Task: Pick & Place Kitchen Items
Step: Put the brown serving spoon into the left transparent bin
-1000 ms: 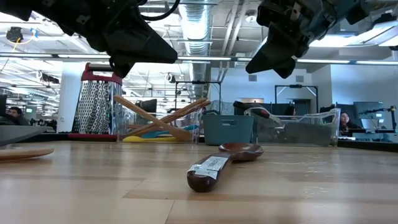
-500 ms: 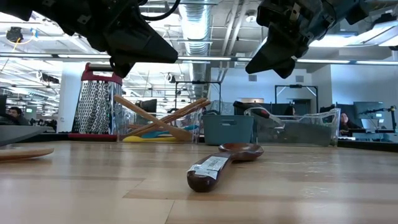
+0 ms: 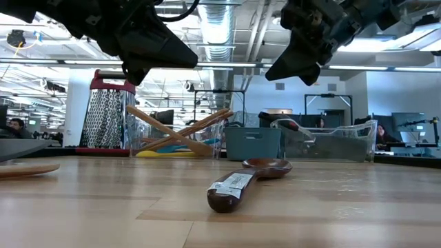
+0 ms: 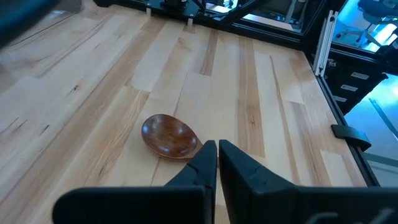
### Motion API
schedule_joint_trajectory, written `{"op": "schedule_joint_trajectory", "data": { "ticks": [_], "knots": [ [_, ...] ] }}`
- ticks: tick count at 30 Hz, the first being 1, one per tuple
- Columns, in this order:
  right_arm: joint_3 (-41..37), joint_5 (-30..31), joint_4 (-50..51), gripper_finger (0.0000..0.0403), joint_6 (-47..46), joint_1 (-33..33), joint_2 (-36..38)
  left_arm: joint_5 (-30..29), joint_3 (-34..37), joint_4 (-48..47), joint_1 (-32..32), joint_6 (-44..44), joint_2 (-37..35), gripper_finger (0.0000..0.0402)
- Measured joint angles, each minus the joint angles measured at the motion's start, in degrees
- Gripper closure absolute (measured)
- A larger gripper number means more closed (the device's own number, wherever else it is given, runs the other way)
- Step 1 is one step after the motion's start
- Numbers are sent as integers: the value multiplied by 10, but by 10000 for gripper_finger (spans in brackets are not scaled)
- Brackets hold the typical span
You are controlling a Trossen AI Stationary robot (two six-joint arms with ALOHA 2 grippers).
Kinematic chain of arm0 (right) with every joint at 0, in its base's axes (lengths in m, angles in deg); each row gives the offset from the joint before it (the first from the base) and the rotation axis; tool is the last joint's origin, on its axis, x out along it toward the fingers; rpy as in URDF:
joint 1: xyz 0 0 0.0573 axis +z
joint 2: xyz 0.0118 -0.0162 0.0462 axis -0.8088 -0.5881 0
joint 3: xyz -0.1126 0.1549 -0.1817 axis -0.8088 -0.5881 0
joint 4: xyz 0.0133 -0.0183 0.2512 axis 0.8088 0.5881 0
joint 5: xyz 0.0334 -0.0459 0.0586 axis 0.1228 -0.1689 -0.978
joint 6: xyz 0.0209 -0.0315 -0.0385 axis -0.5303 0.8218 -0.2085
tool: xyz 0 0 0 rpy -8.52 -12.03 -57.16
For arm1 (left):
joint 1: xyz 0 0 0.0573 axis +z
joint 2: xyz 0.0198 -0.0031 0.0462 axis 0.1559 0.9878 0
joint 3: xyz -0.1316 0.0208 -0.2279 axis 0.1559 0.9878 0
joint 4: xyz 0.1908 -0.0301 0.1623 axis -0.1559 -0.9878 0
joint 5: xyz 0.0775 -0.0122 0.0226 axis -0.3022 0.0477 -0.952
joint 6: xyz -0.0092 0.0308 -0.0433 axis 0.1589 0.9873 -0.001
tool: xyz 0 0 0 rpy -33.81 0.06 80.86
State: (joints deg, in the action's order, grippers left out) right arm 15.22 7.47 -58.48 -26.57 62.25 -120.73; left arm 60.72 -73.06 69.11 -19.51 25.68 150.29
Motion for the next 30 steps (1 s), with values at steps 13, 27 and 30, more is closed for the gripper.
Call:
{"op": "schedule_joint_trajectory", "data": {
  "ticks": [13, 27, 30],
  "knots": [
    [1, 79, -1, 403, -5, 47, 0, 0, 0, 1, 0, 1, 0, 396],
    [18, 80, -3, 403, -175, 172, -6, 0, 0, 1, 0, 2, 0, 396],
    [18, 79, 1, 403, -206, 189, -28, 0, 0, 1, 0, 2, 0, 396]
  ]
}}
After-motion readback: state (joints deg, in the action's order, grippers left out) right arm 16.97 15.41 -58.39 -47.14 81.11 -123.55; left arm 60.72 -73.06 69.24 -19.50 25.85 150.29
